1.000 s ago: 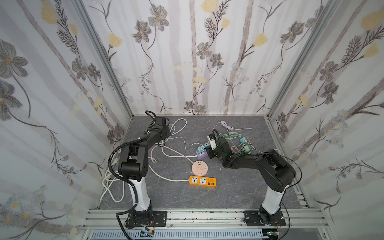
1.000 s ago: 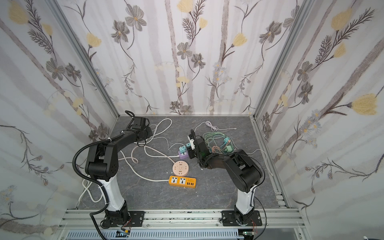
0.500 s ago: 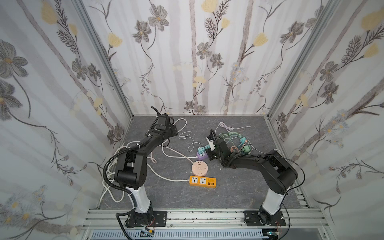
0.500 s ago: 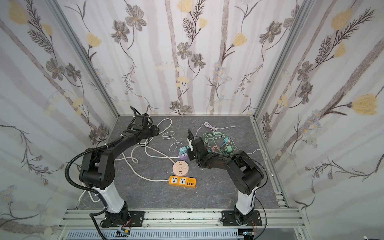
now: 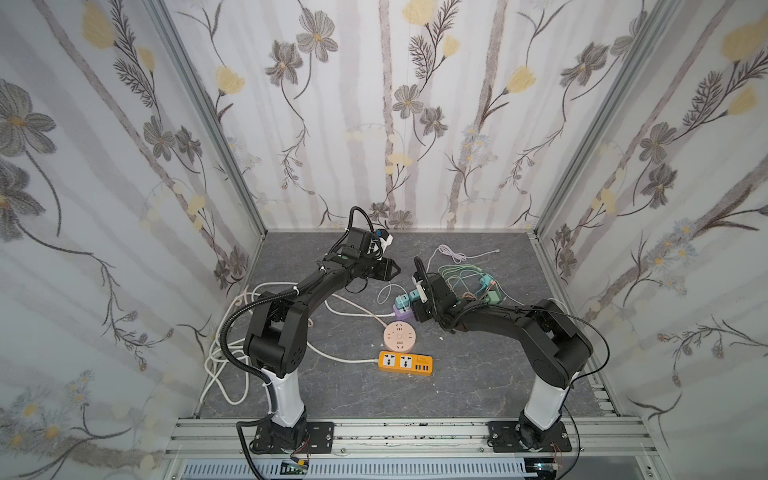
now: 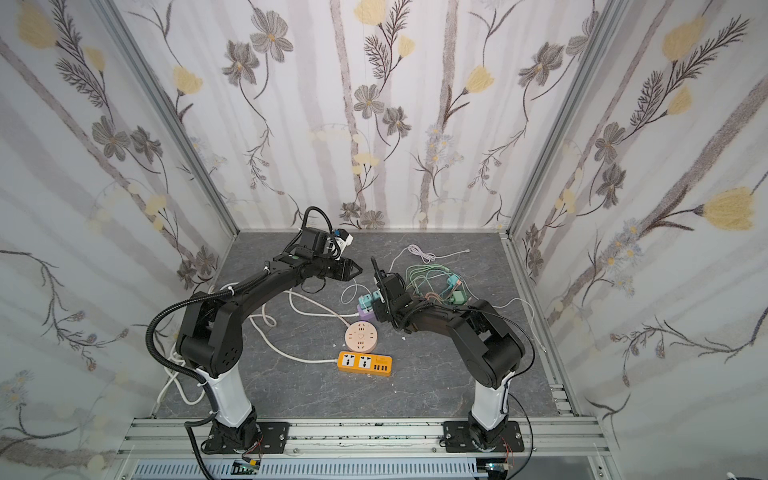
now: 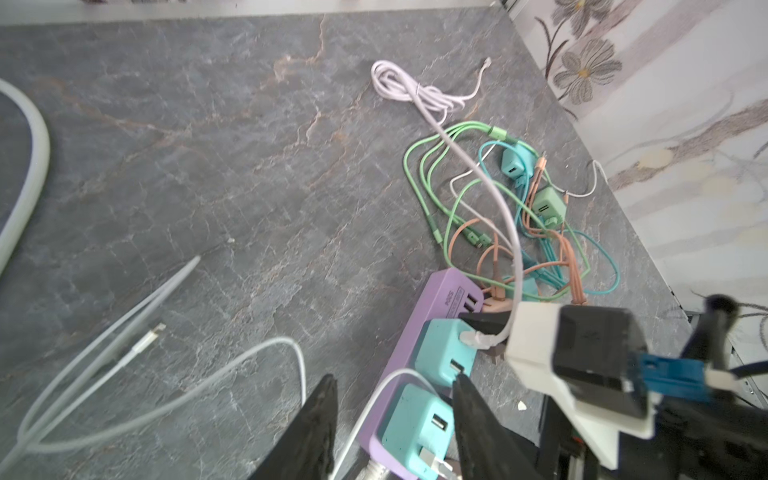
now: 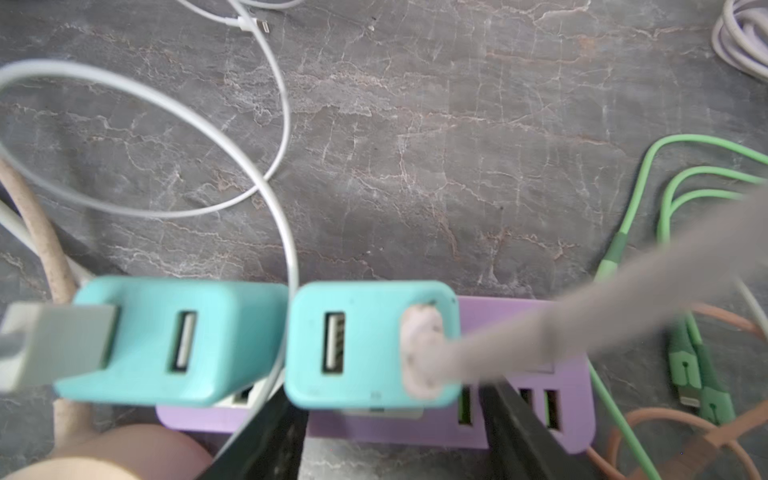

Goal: Insert the plug

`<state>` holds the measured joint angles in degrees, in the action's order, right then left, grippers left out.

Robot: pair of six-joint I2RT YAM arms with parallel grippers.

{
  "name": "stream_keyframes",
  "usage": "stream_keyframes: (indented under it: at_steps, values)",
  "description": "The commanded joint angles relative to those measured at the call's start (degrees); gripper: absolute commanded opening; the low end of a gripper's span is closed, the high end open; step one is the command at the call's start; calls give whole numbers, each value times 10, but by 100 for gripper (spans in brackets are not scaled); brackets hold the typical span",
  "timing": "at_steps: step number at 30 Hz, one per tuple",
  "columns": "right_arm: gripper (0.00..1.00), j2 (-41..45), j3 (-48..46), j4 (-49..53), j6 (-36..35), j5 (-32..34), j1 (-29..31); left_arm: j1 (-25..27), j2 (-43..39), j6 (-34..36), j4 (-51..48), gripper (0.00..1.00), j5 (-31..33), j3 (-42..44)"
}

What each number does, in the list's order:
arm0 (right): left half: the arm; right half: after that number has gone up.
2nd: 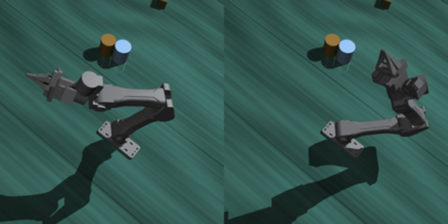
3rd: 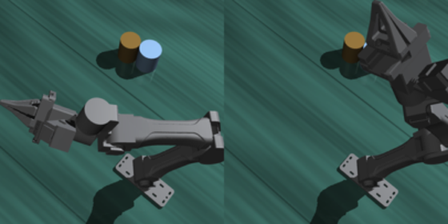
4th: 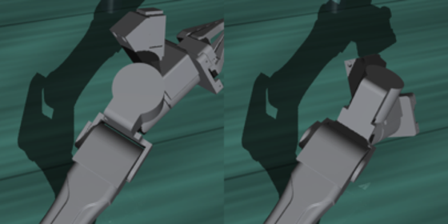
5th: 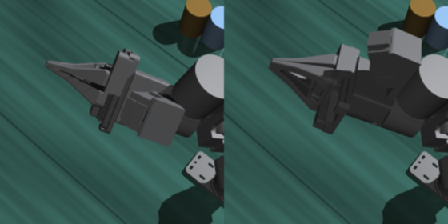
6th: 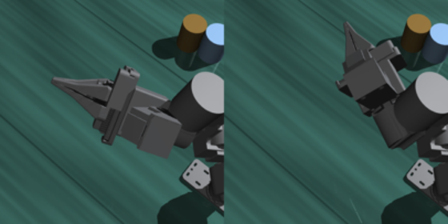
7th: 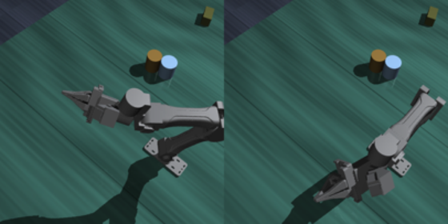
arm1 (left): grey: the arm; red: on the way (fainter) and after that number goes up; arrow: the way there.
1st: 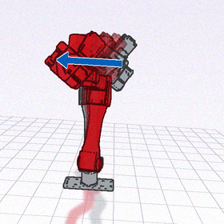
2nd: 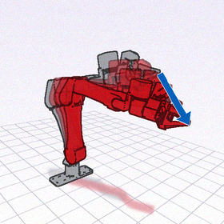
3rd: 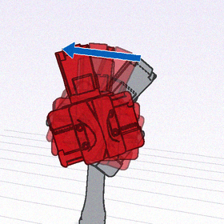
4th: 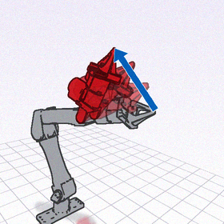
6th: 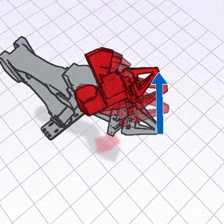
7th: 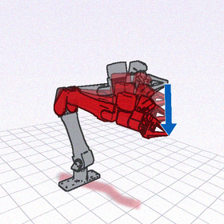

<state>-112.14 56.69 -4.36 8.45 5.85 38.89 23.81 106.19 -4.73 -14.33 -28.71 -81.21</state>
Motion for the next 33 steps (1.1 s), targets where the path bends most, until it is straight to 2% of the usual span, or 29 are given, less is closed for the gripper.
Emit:
stream_keyframes:
  at_steps: [1,3,5,8,13,15,17,20,24,28,30,33]
  values:
    - [99,43,-13,25,-27,-40,1,1,-17,8,17,57,33,24]
    - [99,77,-17,44,-58,-62,0,1,-42,7,48,67,82,62]
    - [99,106,-26,61,-79,-73,-2,1,-70,15,81,73,108,105]
    - [99,156,-53,73,-84,-117,-22,1,-114,25,102,75,131,159]
    - [99,250,-65,59,-99,-204,-68,10,-174,65,70,76,151,227]
    - [99,268,-70,33,-79,-225,-92,20,-193,92,72,75,151,262]
    - [99,263,-68,14,-27,-235,-115,29,-197,119,58,74,151,275]
    - [99,237,-53,24,33,-232,-133,51,-174,164,17,72,158,262]
    - [99,235,-81,-27,87,-163,-133,95,-122,191,-8,67,163,223]
    - [99,244,-107,-64,102,-132,-134,123,-55,202,-1,66,183,187]
    - [99,246,-112,-62,100,-131,-135,128,-16,198,-1,63,209,159]
    - [99,249,-120,-69,100,-130,-134,128,30,195,3,60,215,121]
